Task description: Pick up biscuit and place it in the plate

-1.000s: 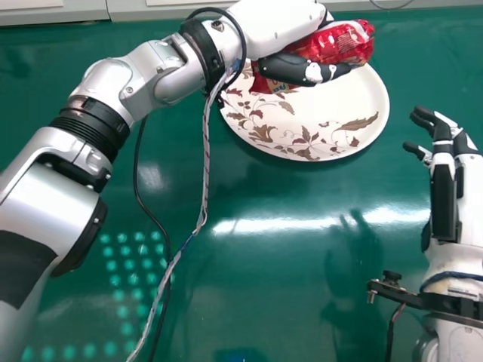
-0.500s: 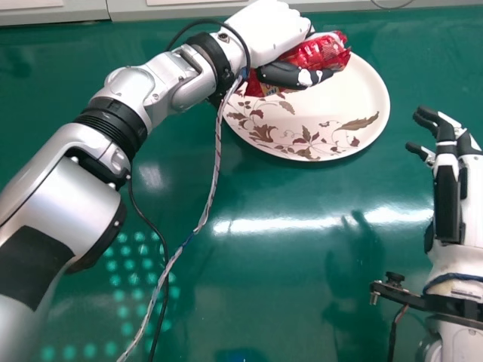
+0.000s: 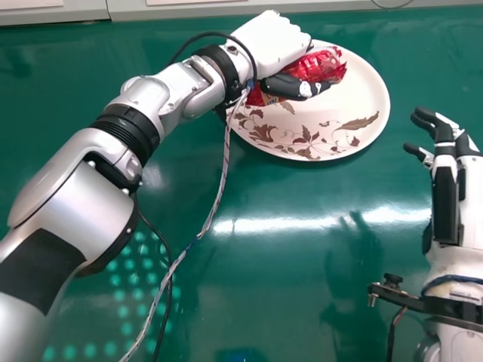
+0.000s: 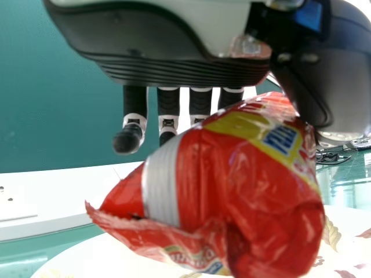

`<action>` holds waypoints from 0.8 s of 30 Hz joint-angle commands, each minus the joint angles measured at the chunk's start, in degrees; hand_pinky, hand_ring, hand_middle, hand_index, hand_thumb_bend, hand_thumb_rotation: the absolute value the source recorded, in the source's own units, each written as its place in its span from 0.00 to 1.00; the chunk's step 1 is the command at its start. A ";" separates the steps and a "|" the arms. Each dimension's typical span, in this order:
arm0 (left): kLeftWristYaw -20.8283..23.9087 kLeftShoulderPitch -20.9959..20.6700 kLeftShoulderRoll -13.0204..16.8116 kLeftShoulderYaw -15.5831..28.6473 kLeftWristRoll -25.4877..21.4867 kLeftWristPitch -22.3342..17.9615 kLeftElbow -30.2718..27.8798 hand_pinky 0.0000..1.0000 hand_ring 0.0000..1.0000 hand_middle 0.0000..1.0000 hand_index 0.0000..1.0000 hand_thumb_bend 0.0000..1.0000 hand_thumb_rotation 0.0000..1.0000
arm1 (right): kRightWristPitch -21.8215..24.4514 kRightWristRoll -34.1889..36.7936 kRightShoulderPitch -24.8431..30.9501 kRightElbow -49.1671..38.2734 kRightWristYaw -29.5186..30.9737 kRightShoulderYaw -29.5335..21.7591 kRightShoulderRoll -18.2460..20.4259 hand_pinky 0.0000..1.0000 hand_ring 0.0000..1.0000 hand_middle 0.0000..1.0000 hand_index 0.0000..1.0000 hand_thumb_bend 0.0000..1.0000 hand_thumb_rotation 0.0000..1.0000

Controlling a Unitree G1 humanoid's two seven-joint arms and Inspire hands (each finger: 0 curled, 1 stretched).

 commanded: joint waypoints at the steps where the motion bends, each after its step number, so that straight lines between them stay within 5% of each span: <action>1: 1.77 0.02 0.11 0.00 -0.88 -0.30 0.19 0.10 0.41 0.47 0.50 0.50 0.00 | -0.61 -0.40 0.94 -0.54 -0.59 0.17 0.47 0.76 0.83 0.82 0.79 0.54 0.35; 7: 3.79 0.10 0.53 -0.45 -0.39 -0.49 0.37 0.14 0.42 0.48 0.49 0.50 0.00 | -0.62 -1.02 1.05 -0.42 -0.44 0.36 0.01 0.76 0.83 0.83 0.80 0.52 0.35; 10: 5.72 -0.20 0.75 -2.02 1.40 1.62 0.41 0.30 0.42 0.49 0.52 0.49 0.00 | -0.45 -1.30 0.96 -0.37 -0.48 0.31 0.07 0.75 0.82 0.83 0.80 0.52 0.35; 13: 2.17 -0.59 0.47 -1.65 0.25 3.47 0.44 0.65 0.82 0.89 0.90 0.66 0.42 | -0.44 -0.91 0.82 -0.25 -0.39 0.30 0.18 0.75 0.83 0.83 0.80 0.52 0.33; 15: 0.91 -0.79 0.46 -1.78 0.23 4.35 0.17 0.83 0.96 0.98 0.98 0.76 0.62 | -0.46 -0.91 0.71 -0.11 -0.41 0.30 0.17 0.75 0.83 0.83 0.80 0.52 0.33; 18: 0.39 -0.99 0.51 -2.48 0.88 5.56 -0.19 0.92 1.00 1.00 1.00 0.75 0.69 | -0.30 -1.54 0.67 -0.04 -0.55 0.36 0.09 0.75 0.82 0.83 0.80 0.53 0.35; 24: 0.56 -0.85 0.86 -3.51 1.11 5.88 -0.41 0.90 1.00 1.00 1.00 0.70 0.71 | -0.38 -1.78 0.75 0.11 -0.58 0.43 0.23 0.74 0.82 0.83 0.80 0.53 0.36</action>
